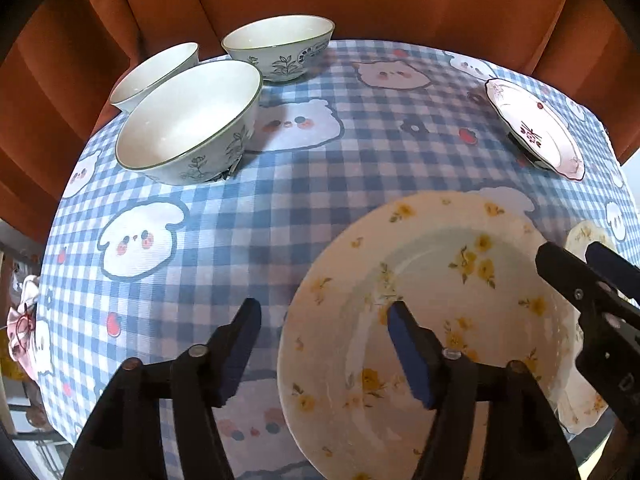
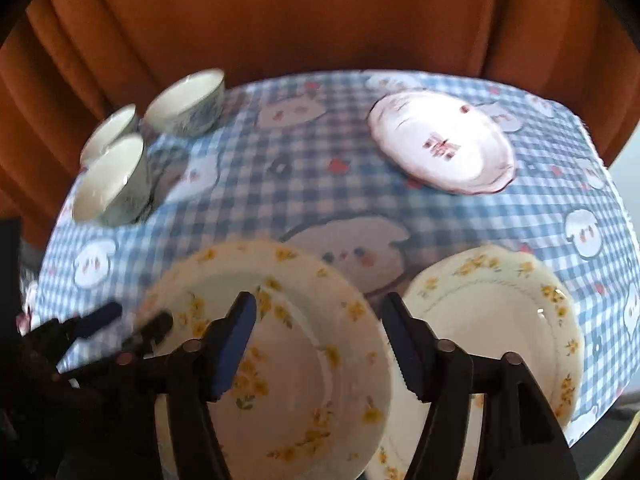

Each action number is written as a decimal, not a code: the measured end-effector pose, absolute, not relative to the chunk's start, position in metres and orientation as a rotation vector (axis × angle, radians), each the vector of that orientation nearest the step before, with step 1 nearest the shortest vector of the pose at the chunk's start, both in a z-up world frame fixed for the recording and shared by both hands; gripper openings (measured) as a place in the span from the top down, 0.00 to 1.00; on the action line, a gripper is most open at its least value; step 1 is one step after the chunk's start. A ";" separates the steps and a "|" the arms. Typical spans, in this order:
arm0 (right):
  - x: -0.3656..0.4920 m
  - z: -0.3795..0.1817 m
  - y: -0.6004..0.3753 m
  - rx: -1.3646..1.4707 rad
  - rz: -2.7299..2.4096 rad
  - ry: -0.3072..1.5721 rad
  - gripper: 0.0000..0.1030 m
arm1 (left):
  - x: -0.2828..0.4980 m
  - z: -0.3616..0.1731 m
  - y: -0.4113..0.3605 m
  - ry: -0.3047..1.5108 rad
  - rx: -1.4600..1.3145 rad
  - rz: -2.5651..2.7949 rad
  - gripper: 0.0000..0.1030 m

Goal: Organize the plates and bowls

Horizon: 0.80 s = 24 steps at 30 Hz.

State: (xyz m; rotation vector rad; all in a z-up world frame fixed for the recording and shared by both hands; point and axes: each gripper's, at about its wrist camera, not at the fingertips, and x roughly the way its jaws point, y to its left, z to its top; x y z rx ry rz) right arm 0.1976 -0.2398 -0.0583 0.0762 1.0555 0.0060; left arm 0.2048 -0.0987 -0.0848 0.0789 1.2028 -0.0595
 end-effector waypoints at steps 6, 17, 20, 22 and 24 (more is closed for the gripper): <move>0.202 -0.069 -0.256 0.072 -0.011 1.109 0.33 | 0.205 -0.096 -0.094 1.240 0.070 -0.047 0.31; 0.190 -0.089 -0.260 0.077 -0.055 1.177 0.34 | 0.200 -0.109 -0.091 1.271 0.064 -0.070 0.29; 0.187 -0.093 -0.261 0.077 -0.067 1.192 0.35 | 0.199 -0.111 -0.090 1.276 0.045 -0.078 0.29; 0.185 -0.096 -0.262 0.077 -0.072 1.206 0.41 | 0.198 -0.111 -0.092 1.271 0.051 -0.086 0.29; 0.183 -0.099 -0.261 0.079 -0.072 1.222 0.50 | 0.197 -0.111 -0.094 1.268 0.052 -0.104 0.29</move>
